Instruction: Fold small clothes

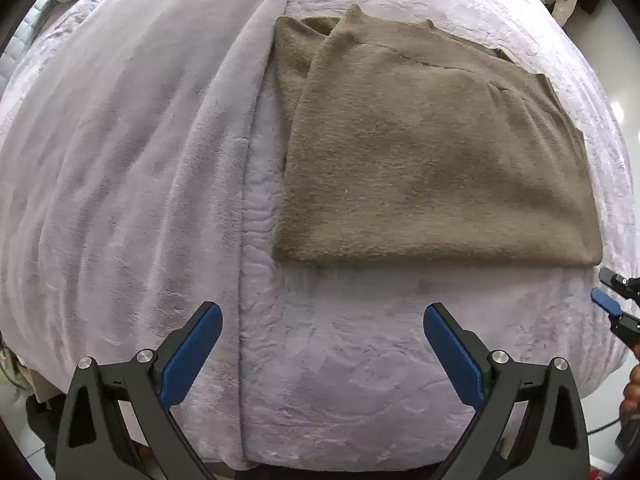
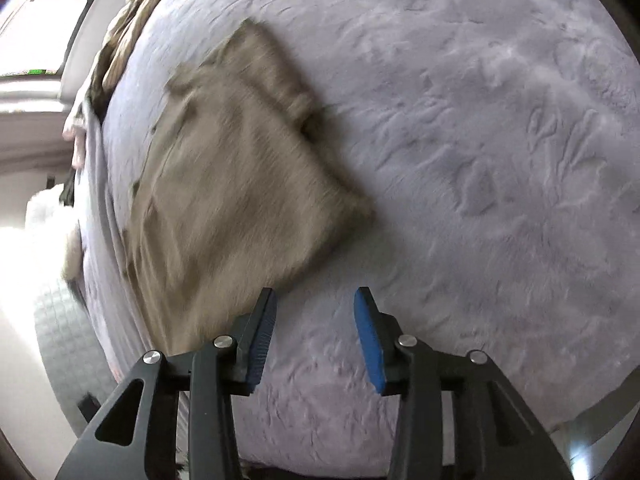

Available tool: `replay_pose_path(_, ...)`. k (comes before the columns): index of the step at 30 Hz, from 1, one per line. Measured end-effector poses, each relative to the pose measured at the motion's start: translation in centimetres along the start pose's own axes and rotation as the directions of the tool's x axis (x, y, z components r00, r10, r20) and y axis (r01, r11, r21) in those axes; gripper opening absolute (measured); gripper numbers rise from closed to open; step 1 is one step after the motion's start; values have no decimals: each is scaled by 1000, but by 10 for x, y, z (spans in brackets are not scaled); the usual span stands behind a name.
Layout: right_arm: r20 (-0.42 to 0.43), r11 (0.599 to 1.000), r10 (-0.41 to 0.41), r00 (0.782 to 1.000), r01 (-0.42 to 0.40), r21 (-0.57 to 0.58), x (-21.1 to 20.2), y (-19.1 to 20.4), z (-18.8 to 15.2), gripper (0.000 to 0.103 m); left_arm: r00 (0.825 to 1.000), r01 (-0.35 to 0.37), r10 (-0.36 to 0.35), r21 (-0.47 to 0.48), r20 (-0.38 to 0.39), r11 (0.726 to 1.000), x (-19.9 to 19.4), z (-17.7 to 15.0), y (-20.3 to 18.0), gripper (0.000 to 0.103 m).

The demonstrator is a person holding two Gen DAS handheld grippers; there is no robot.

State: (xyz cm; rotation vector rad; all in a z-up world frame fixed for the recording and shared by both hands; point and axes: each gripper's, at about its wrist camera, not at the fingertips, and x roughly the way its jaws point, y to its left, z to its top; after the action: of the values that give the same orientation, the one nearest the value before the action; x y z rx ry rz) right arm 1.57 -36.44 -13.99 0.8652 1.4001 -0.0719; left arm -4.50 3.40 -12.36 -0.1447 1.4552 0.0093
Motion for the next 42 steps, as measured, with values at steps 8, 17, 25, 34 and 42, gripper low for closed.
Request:
replay_pose_path(8,-79,996,18,997,-25,-86,23,41,-25,48,1000,-13,13,41,6,999,8,2,-16,101)
replay_pose_path(17,-159,988,-9,987,-16,-153,47,63,-53,49,1000,-22,22,28,-7,999,20,-10,-18,101)
replay_pose_path(25,-221,970,-8,975,-47,-239,70,93,-70,54,991,119,-125,-118,-39,986,39,-20,9,101)
replay_pose_path(34,-306,974,151,940,-195,-117,111,114,-72,55,963,263,-269,-237,9,935,44,-18,21,101)
replay_pose_path(42,-289,965,250,924,-263,-6,135,118,-63,55,942,327,-336,-292,22,898,44,-8,16,101)
